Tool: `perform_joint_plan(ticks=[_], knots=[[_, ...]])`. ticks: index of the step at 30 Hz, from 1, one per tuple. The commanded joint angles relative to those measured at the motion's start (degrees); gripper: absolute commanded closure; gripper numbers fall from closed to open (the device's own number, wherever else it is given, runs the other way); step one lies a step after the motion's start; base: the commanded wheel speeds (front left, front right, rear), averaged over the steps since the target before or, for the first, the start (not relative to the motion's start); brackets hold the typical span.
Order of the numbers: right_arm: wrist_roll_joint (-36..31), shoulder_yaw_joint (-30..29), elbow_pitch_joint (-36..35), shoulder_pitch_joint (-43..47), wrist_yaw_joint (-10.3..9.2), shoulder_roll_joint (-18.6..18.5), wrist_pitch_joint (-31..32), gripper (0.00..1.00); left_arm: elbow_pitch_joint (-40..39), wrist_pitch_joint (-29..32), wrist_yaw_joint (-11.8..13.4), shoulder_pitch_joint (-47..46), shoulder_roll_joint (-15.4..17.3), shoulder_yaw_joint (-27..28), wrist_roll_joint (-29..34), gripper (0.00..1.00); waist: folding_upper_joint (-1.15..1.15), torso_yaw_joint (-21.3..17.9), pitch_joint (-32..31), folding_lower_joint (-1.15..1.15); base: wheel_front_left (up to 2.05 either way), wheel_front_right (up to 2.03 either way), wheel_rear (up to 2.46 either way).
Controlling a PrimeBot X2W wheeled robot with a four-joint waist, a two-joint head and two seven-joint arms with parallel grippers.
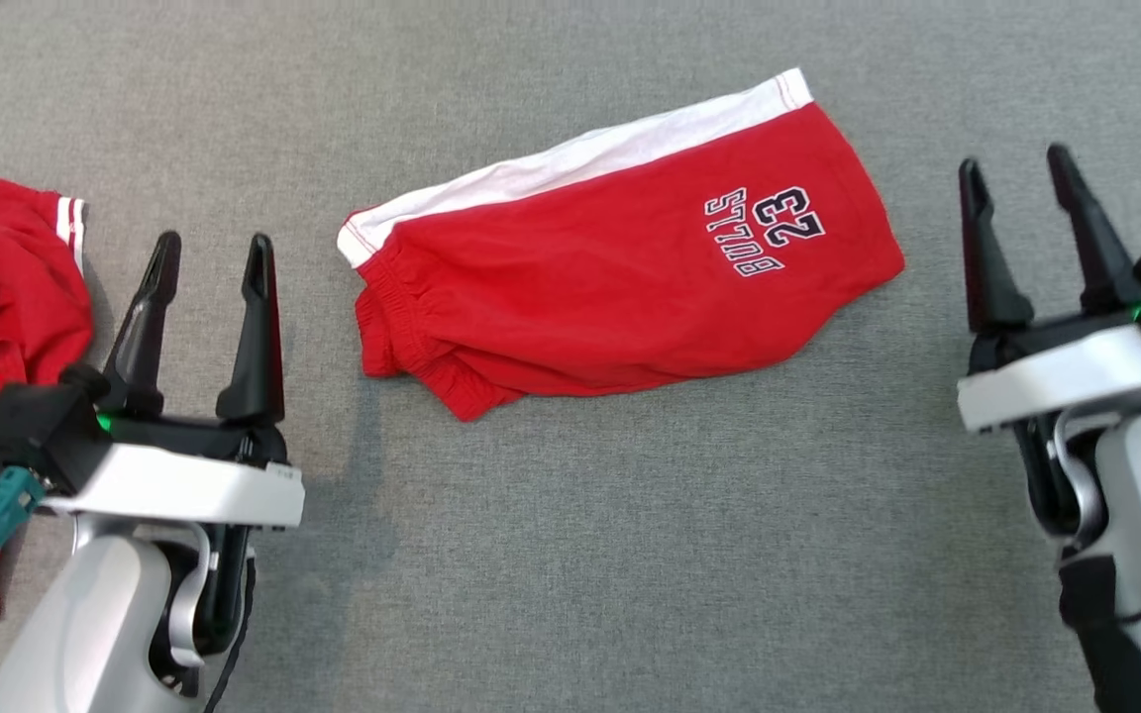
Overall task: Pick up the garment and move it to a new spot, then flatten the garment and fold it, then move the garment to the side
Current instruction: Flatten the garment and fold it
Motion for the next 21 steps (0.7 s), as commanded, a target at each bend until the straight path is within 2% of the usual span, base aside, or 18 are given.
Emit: perform_joint_plan(ticks=[1,9,21], knots=[[-0.6,-0.4,-0.9,1.5,0.02,0.2,-0.1,0.00,0.3,-0.2,-0.4,1.1,-0.1,0.4,0.6,0.00,0.00,-0.5,-0.7,0.00,0.00,0.00,0.00],[-2.1,-2.0,-7.0,7.6,0.02,2.0,2.8,0.00,2.6,-0.2,-2.4,4.2,-1.2,1.8,2.0,0.00,0.00,-1.3,-1.6,0.00,0.00,0.00,0.00],[-2.5,-2.8,-9.1,7.9,0.02,1.9,5.1,0.00,4.9,-0.2,-3.7,2.7,-2.2,1.7,2.9,0.00,0.00,-0.6,-1.8,0.00,0.00,0.00,0.00]])
